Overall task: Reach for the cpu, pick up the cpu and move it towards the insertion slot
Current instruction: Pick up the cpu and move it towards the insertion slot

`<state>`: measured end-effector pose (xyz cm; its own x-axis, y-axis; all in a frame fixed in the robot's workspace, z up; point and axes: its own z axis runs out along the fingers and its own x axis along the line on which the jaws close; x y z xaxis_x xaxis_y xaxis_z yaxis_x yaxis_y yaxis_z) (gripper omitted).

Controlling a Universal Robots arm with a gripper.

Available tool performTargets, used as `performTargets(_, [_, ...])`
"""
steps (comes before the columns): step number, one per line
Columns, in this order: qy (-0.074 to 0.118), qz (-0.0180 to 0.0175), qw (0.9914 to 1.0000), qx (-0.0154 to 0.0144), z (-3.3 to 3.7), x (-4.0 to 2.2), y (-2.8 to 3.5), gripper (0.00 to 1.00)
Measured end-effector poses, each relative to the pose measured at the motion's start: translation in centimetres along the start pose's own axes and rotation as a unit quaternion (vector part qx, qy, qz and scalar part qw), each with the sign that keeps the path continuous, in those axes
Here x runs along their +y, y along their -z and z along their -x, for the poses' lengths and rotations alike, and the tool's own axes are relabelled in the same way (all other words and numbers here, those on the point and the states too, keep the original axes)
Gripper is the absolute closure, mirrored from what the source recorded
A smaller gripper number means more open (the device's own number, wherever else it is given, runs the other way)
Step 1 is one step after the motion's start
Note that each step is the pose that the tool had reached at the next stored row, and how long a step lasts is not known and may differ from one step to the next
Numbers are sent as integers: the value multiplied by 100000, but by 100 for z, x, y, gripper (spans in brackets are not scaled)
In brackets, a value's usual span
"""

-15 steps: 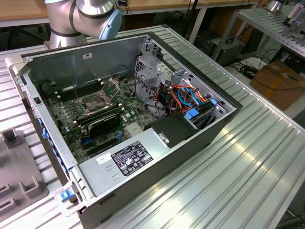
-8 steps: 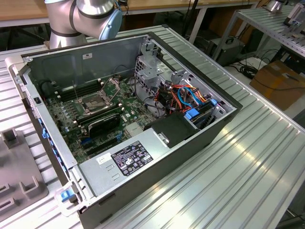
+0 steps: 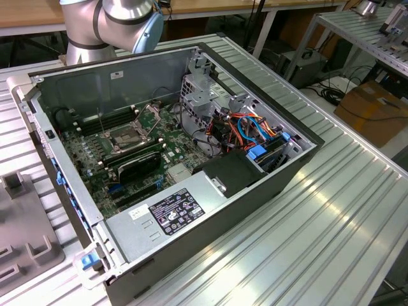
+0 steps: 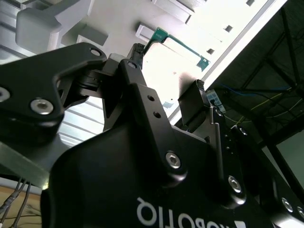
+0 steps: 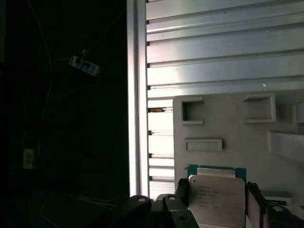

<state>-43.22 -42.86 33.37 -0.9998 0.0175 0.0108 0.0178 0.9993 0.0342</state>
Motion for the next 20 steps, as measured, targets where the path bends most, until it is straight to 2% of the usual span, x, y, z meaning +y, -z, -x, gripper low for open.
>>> performTargets(6, [0,5,100000,-8,34,1,2,45])
performTargets(10, [0,0,100000,1,33,2,41,45])
performTargets(11, [1,-1,100000,-1,33,3,70,45])
performTargets(20, [-8,-50,100000,3,87,5,85,45])
